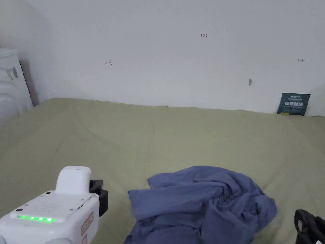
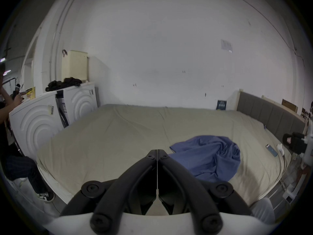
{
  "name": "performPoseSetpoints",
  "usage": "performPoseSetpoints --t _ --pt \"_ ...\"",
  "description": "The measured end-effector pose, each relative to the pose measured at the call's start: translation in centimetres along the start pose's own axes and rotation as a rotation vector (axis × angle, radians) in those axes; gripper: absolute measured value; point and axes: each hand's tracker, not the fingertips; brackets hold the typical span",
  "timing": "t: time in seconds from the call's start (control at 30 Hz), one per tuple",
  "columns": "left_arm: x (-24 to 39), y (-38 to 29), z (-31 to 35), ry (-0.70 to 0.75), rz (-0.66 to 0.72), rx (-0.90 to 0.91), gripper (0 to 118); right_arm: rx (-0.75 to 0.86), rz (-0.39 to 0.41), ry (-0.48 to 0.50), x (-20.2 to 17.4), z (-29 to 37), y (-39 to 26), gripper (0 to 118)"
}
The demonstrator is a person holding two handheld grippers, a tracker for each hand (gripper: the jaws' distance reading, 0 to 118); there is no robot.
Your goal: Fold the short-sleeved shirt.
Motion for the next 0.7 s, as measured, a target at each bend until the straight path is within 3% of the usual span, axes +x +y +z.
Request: performPoseSetpoints --t 0.2,0.23,0.27,0.3,0.33,0.37,0.4,0.47,0.7 --pt "0.1 0.7 -12.5 -0.076 0.052 -0.177 0 -0.063 -0.025 -0.006 -0.2 -3.1 -1.1 0" --pt "0.1 0.7 -14.9 -0.077 0.048 -0.209 5 -0.069 -0.028 -0.008 -0.1 -3.6 -1.3 0" --pt "0.1 0.8 -17.2 -0.083 0.048 -0.255 21 -0.080 -0.031 -0.009 -0.1 -4.1 -1.3 0" --pt "0.1 0.7 -19.2 -0.101 0.032 -0.305 71 -0.090 -0.031 -0.012 0.0 -4.5 -1.4 0" --pt "0.2 0.4 -21.4 -0.117 0.026 -0.372 110 -0.097 -0.031 -0.015 0.0 -4.9 -1.6 1" --pt "0.4 -0.1 -23.3 -0.128 0.016 -0.460 118 -0.107 -0.032 -0.017 0.1 -5.3 -1.9 1" --pt "0.8 -0.5 -24.9 -0.121 0.020 -0.453 113 -0.117 -0.032 -0.019 0.2 -5.6 -2.1 1" --pt "1.4 -1.6 -27.7 -0.065 -0.058 -0.551 113 -0.143 -0.028 -0.024 0.4 -6.2 -2.7 0" --pt "3.1 -4.0 -31.7 -0.040 -0.115 -0.638 112 -0.208 -0.038 -0.037 1.2 -6.9 -4.4 0"
